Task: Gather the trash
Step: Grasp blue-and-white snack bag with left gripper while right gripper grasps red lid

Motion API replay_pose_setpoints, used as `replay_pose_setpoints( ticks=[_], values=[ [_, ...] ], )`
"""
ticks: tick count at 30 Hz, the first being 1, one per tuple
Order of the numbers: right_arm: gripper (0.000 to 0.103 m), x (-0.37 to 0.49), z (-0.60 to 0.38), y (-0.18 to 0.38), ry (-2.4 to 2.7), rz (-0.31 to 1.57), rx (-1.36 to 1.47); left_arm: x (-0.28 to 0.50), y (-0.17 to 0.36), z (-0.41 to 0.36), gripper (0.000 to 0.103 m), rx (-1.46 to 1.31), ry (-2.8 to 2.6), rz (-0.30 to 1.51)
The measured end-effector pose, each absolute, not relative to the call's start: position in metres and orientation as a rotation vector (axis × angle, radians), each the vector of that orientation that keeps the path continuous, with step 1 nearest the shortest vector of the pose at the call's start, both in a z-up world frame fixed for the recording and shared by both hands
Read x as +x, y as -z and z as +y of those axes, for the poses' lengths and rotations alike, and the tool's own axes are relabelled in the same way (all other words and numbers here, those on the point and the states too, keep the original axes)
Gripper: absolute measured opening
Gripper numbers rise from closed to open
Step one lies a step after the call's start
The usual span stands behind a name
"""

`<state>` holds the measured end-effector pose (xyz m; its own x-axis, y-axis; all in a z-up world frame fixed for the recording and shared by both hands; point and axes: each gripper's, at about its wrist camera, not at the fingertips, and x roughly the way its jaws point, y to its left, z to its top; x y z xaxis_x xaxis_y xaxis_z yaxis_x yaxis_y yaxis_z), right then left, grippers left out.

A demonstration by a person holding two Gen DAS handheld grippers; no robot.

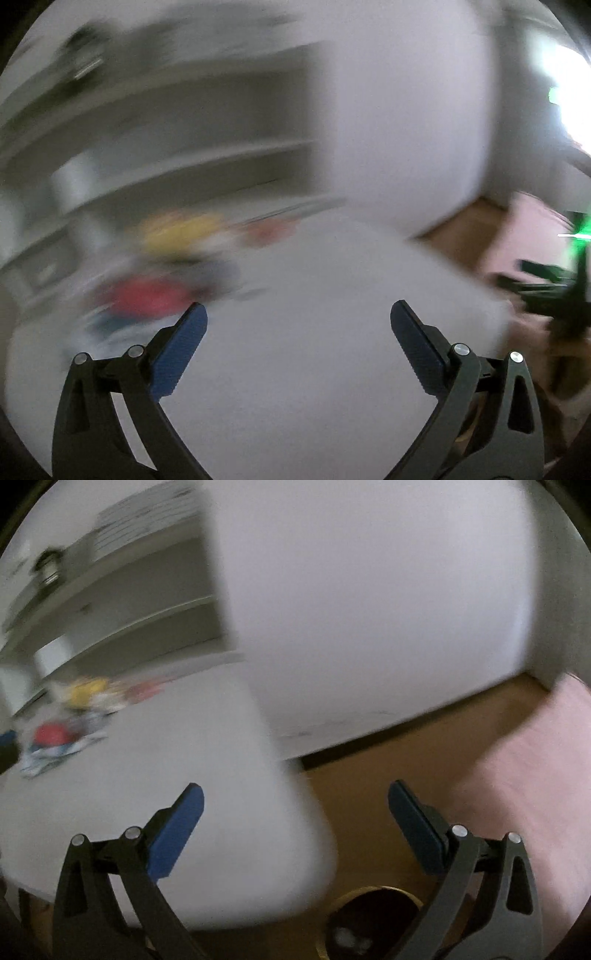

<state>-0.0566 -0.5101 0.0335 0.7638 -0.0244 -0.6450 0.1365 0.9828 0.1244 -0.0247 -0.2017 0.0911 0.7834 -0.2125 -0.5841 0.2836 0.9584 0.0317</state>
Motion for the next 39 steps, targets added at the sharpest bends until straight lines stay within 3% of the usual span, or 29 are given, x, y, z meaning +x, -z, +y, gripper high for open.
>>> replay_pose_setpoints(
  ticks=[3,7,19,30,31,33,39],
  values=[
    [0.097,-0.024,-0.456,-0.043,-0.053,0.692,0.118,0.001,-0.086,-0.113,0.096,0.037,0.162,0.679],
    [0.097,0.006,-0.392,-0.050,-0.225,0.695,0.064,0.039,-0.084,-0.077,0.096,0.106,0.190,0.755],
    [0.097,0.084,-0.238,-0.040,-0.583,0.742,-0.311,0.093,-0.050,-0.058,0.096,0.314,0.380,0.848],
    [0.095,0.118,-0.186,-0.034,-0.691,0.689,-0.443,0.092,-0.032,-0.054,0.095,0.404,0.494,0.877],
    [0.093,0.119,-0.184,-0.034,-0.700,0.685,-0.443,0.095,-0.029,-0.055,0.093,0.405,0.504,0.877],
    [0.089,0.124,-0.179,-0.036,-0.716,0.686,-0.432,0.099,-0.027,-0.059,0.073,0.394,0.535,0.887],
    [0.060,0.136,-0.177,-0.042,-0.742,0.724,-0.358,0.110,-0.027,-0.053,0.053,0.331,0.550,0.905]
  ],
)
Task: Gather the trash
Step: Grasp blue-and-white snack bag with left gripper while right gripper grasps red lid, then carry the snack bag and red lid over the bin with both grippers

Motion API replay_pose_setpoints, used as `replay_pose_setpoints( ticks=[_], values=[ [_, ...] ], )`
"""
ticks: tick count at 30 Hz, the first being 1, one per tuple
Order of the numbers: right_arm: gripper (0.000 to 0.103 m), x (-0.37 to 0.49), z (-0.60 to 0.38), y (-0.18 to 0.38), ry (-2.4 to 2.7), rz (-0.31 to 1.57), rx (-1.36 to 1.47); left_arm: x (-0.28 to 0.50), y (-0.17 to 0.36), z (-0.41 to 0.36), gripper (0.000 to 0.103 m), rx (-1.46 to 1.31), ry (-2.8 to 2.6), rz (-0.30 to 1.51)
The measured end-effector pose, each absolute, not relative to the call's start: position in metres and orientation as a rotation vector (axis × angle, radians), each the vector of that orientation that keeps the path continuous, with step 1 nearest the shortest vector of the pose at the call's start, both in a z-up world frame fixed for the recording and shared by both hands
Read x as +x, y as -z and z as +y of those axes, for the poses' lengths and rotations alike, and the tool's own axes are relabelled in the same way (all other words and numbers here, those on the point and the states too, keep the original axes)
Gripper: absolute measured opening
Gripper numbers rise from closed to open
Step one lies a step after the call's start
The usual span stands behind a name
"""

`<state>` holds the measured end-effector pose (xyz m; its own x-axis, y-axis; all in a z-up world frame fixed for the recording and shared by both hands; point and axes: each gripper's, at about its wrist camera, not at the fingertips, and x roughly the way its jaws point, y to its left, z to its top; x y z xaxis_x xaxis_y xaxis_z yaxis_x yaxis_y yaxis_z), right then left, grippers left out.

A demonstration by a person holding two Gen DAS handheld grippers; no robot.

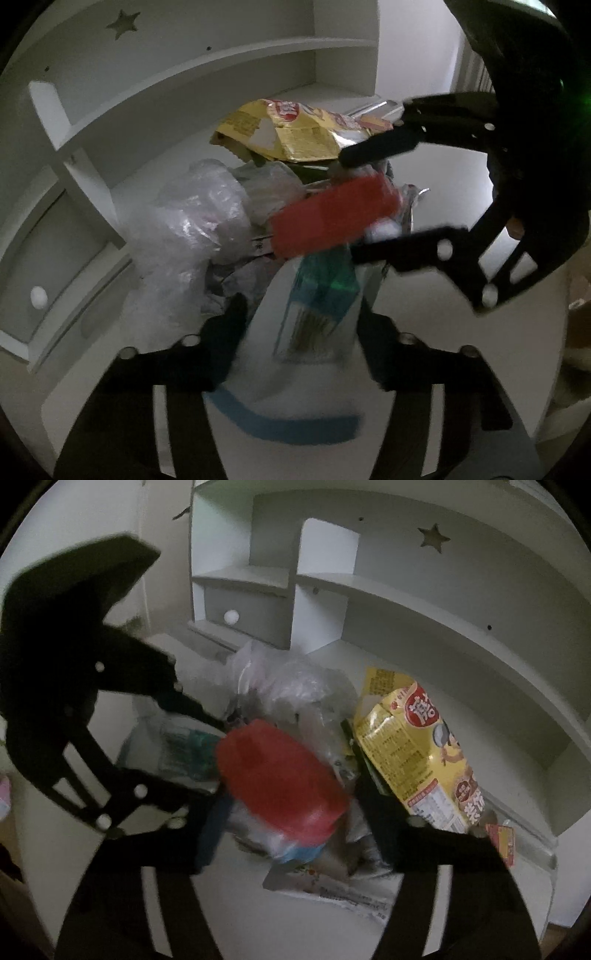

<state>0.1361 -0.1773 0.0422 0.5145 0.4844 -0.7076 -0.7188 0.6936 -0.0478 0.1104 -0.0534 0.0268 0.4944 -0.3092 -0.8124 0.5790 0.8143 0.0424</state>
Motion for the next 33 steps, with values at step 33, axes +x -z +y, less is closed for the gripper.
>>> replay_pose_setpoints(
  ticks=[33],
  values=[
    [0.022,0.120,-0.238,-0.104,-0.707,0.662,-0.147,0.034,-0.079,-0.022,0.031,0.177,0.412,0.829]
  ],
)
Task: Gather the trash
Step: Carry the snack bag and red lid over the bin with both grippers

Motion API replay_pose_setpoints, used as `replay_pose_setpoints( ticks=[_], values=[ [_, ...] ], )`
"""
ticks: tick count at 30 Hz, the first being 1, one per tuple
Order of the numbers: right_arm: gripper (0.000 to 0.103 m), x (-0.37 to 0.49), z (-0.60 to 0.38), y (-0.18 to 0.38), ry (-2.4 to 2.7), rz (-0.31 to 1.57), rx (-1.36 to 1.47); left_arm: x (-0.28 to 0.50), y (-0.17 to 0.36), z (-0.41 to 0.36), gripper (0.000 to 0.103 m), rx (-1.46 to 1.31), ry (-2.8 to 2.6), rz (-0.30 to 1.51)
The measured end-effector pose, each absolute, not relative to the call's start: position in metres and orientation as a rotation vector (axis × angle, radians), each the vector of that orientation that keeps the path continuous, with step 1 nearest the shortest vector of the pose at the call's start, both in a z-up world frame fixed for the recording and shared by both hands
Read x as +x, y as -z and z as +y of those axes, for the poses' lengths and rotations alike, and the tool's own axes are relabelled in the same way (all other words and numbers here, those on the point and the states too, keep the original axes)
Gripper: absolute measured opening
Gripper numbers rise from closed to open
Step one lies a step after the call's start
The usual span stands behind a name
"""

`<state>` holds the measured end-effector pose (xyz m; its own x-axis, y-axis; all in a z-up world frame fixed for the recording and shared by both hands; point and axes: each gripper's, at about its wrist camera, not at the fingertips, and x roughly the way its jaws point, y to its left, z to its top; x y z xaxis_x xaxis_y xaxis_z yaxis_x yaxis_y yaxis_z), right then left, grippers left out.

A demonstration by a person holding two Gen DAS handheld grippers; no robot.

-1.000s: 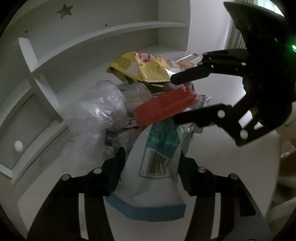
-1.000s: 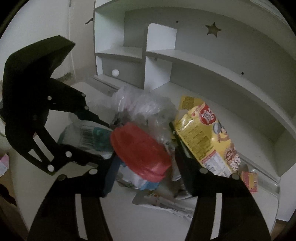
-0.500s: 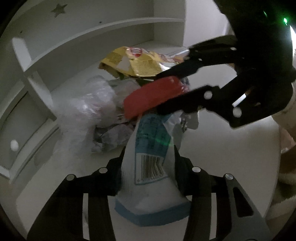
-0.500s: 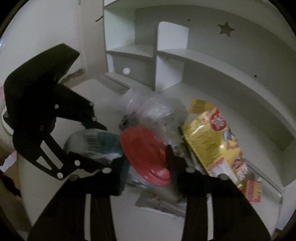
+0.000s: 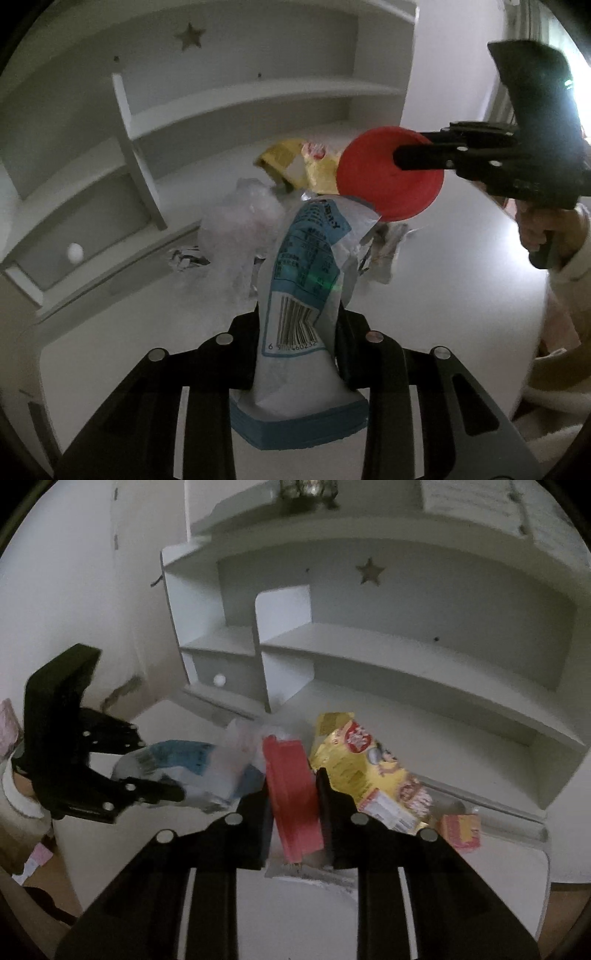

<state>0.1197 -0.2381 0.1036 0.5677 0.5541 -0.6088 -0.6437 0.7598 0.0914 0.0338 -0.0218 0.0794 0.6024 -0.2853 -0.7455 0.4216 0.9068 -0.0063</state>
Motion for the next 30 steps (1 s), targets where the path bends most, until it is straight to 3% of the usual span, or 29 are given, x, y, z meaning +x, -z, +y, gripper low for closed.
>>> replay_pose_setpoints(
  ticks=[8,10,30],
  values=[
    [0.020,0.084,-0.281,-0.089,-0.605,0.720,-0.075,-0.030,-0.077,-0.030,0.031,0.138,0.404,0.836],
    [0.016,0.076,-0.293,-0.076,-0.575,0.760,-0.050,-0.033,-0.076,-0.040,0.031,0.130,0.390,0.849],
    [0.015,0.032,-0.359,-0.041,-0.420,0.832,0.019,-0.030,-0.068,-0.085,0.031,0.133,0.375,0.870]
  ],
)
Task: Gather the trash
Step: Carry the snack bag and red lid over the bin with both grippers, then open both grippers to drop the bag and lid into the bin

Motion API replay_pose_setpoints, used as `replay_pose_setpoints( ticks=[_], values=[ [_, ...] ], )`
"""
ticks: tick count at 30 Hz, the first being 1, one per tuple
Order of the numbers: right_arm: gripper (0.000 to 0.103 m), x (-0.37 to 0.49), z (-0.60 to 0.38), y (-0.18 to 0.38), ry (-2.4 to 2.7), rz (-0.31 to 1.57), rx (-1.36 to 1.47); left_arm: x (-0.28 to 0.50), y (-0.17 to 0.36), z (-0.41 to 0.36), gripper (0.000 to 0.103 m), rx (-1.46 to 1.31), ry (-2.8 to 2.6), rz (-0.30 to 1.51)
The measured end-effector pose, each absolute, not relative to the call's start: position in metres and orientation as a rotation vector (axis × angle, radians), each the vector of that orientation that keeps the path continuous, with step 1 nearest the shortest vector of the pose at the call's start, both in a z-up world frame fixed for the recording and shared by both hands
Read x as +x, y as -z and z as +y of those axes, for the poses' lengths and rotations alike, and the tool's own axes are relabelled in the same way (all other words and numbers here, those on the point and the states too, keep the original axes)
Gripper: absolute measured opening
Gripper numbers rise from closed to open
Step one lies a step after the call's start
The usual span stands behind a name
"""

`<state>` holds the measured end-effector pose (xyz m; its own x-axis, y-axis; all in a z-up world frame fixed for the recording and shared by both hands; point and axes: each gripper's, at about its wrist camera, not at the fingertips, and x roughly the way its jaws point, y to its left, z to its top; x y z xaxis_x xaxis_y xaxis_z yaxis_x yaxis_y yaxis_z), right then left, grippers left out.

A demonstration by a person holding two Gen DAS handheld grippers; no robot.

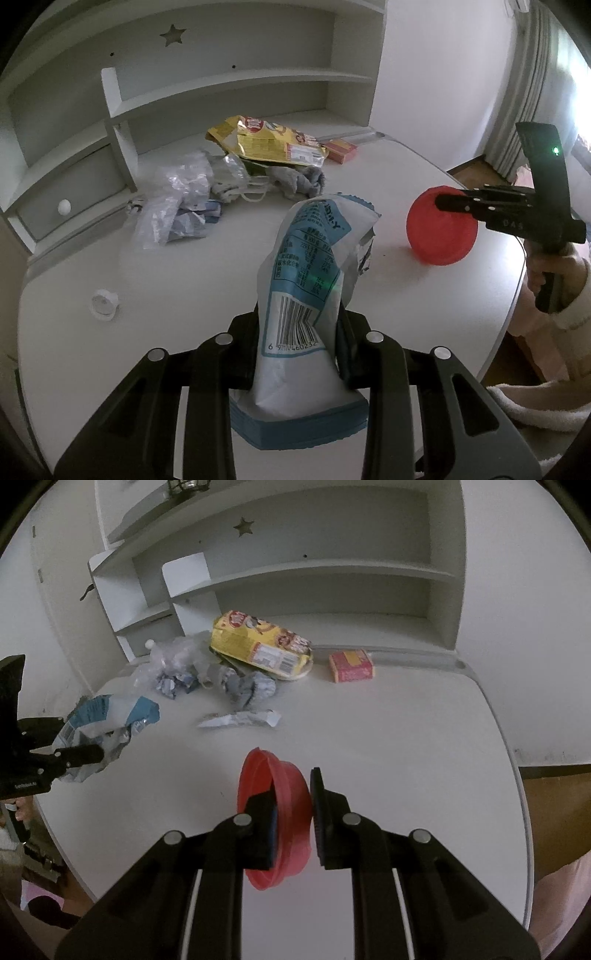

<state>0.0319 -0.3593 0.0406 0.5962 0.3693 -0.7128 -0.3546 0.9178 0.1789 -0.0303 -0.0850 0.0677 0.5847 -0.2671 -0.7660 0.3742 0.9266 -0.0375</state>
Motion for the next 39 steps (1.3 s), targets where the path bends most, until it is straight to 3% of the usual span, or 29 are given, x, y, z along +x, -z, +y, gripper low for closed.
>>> replay_pose_setpoints(
  ticks=[7,12,16,22,29,35,37,38,39],
  values=[
    [0.015,-0.005,-0.419,-0.072,-0.345,0.738,0.099,-0.036,-0.076,-0.142,0.031,0.168,0.473,0.847],
    [0.015,-0.080,-0.517,-0.100,-0.131,0.672,0.112,-0.054,-0.089,-0.265,0.031,0.258,0.734,0.796],
    [0.015,-0.141,-0.608,-0.088,0.085,0.713,0.166,-0.087,-0.073,-0.374,0.031,0.369,0.958,0.809],
    [0.015,-0.199,-0.710,0.021,0.277,0.957,0.328,-0.132,0.014,-0.508,0.031,0.464,1.202,0.998],
    [0.015,-0.182,-0.748,0.204,0.291,1.273,0.572,-0.094,0.210,-0.571,0.031,0.588,0.943,1.360],
    [0.016,-0.172,-0.746,0.264,0.282,1.371,0.644,-0.069,0.248,-0.570,0.031,0.561,0.844,1.426],
    [0.016,-0.175,-0.751,0.262,0.279,1.352,0.669,-0.067,0.245,-0.571,0.039,0.537,0.845,1.406],
    [0.017,-0.174,-0.751,0.261,0.273,1.344,0.681,-0.062,0.241,-0.570,0.056,0.520,0.837,1.389],
    [0.033,-0.174,-0.753,0.261,0.269,1.347,0.688,-0.061,0.238,-0.569,0.071,0.499,0.840,1.377]
  ],
)
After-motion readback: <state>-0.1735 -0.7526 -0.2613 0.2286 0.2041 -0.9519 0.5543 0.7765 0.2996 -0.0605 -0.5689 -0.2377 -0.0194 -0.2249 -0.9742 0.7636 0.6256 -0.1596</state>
